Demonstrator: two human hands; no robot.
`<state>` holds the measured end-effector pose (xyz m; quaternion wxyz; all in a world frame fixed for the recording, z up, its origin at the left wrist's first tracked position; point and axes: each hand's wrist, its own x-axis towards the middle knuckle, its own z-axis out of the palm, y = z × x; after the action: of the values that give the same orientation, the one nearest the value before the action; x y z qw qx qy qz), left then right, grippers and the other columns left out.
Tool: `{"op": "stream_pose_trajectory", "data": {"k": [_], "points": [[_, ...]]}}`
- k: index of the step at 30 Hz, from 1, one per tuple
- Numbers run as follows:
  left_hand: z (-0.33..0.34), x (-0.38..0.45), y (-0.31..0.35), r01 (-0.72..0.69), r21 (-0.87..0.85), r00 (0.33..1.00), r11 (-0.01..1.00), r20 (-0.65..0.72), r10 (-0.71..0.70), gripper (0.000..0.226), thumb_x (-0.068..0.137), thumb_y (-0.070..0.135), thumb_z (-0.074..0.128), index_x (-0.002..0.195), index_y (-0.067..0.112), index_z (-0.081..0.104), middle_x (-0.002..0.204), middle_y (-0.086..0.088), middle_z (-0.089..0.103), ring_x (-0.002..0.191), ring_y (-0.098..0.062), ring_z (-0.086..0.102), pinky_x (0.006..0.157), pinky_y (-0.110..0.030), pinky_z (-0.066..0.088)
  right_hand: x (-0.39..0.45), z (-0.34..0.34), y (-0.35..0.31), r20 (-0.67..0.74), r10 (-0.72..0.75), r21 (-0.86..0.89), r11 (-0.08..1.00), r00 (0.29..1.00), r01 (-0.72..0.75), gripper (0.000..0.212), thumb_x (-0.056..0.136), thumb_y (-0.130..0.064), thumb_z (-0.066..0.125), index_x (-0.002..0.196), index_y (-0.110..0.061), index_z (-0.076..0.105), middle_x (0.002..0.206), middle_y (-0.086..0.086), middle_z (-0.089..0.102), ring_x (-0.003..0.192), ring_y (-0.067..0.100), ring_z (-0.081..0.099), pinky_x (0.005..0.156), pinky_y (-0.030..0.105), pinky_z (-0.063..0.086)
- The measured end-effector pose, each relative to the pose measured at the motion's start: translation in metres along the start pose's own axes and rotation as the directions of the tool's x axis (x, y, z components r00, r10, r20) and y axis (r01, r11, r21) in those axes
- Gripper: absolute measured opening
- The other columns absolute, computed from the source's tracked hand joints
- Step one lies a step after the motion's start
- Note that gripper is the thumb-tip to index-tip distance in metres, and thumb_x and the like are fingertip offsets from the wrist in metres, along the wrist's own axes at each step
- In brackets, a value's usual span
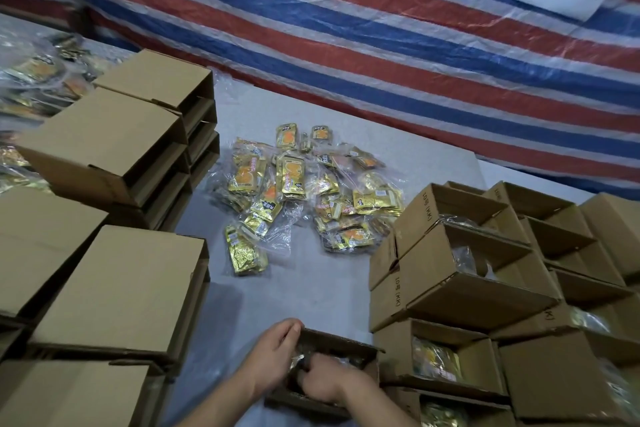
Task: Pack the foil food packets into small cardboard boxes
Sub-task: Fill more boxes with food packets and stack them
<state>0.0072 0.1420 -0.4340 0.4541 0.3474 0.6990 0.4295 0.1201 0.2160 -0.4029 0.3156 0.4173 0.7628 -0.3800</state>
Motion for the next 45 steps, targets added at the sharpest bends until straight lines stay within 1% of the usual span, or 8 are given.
{"op": "stream_pose_trajectory", "data": {"k": [5,8,14,21,27,30,35,45], "points": [[0.000,0.001,0.004,0.036,-0.021,0.999,0.999,0.020,-0.035,0.026,0.104,0.024,0.043,0.094,0.010,0.064,0.094,-0.010,0.067,0.091,-0.016,0.060,0.083,-0.021,0.044,-0.005,0.000,-0.004,-0.026,-0.035,0.068,0.997,0.999,0.037,0.046,0.101,-0.029,0.034,0.140,-0.015,0.053,0.146,0.013,0.051,0.134,0.028,0.047,0.111,0.032,0.036],[-0.001,-0.002,0.007,0.074,-0.015,0.997,0.997,0.029,-0.074,0.024,0.104,0.024,0.044,0.097,0.012,0.064,0.094,-0.008,0.067,0.085,-0.011,0.058,0.073,-0.009,0.041,-0.020,-0.001,0.008,-0.188,-0.017,0.063,0.998,0.982,0.029,0.034,0.097,-0.038,0.042,0.105,-0.016,0.068,0.118,0.013,0.068,0.113,0.029,0.062,0.083,0.027,0.043],[-0.002,-0.006,0.016,0.186,0.064,0.982,0.980,-0.024,-0.185,0.037,0.100,0.040,0.049,0.133,0.025,0.054,0.131,-0.003,0.059,0.108,-0.010,0.054,0.084,-0.018,0.036,-0.064,-0.019,0.051,-0.642,0.132,0.058,0.991,0.755,-0.123,0.006,0.097,-0.034,0.054,0.102,-0.033,0.053,0.094,-0.013,0.053,0.078,0.004,0.055,0.068,0.016,0.045],[0.009,-0.014,0.021,0.203,0.122,0.979,0.972,-0.019,-0.202,0.057,0.101,0.042,0.044,0.150,0.014,0.034,0.156,-0.004,0.034,0.143,-0.019,0.032,0.114,-0.028,0.021,-0.058,-0.023,0.053,-0.389,0.268,0.216,0.957,0.881,-0.196,0.047,0.101,-0.011,0.045,0.147,-0.013,0.036,0.137,0.007,0.054,0.118,0.023,0.058,0.100,0.034,0.047],[0.005,-0.019,0.050,0.274,0.139,0.948,0.952,-0.208,-0.242,0.046,0.106,0.026,0.035,0.147,0.006,0.035,0.159,-0.011,0.024,0.147,-0.023,0.024,0.116,-0.027,0.015,-0.084,-0.045,0.048,-0.371,0.196,0.093,0.980,0.908,-0.174,0.052,0.097,-0.003,0.041,0.148,-0.013,0.033,0.128,0.012,0.060,0.117,0.030,0.058,0.101,0.040,0.049],[-0.009,-0.026,0.071,0.222,0.156,0.962,0.963,-0.194,-0.190,0.058,0.107,0.035,0.026,0.155,0.014,0.001,0.163,-0.005,0.003,0.150,-0.018,0.014,0.115,-0.019,0.012,-0.111,-0.061,0.046,-0.432,0.138,0.129,0.988,0.891,-0.090,0.042,0.098,-0.006,0.042,0.137,-0.019,0.042,0.116,0.006,0.062,0.110,0.026,0.060,0.098,0.039,0.050],[-0.010,-0.044,0.149,0.130,0.207,0.984,0.970,-0.151,-0.100,0.052,0.102,0.046,0.033,0.148,0.023,0.037,0.155,-0.006,0.036,0.142,-0.022,0.034,0.110,-0.025,0.026,-0.180,-0.090,0.067,-0.630,0.034,0.144,0.987,0.776,0.074,0.011,0.101,-0.020,0.045,0.099,-0.030,0.050,0.078,-0.010,0.058,0.069,0.005,0.055,0.056,0.020,0.041],[0.086,-0.042,0.248,0.054,0.316,0.996,0.947,0.047,-0.072,0.051,0.105,0.046,0.018,0.142,0.023,0.043,0.141,-0.011,0.049,0.127,-0.022,0.047,0.099,-0.023,0.033,-0.252,-0.148,0.143,-0.692,0.145,0.135,0.988,0.708,-0.071,0.024,0.101,-0.017,0.047,0.120,-0.032,0.049,0.095,-0.011,0.060,0.085,0.005,0.061,0.068,0.020,0.049]]}}
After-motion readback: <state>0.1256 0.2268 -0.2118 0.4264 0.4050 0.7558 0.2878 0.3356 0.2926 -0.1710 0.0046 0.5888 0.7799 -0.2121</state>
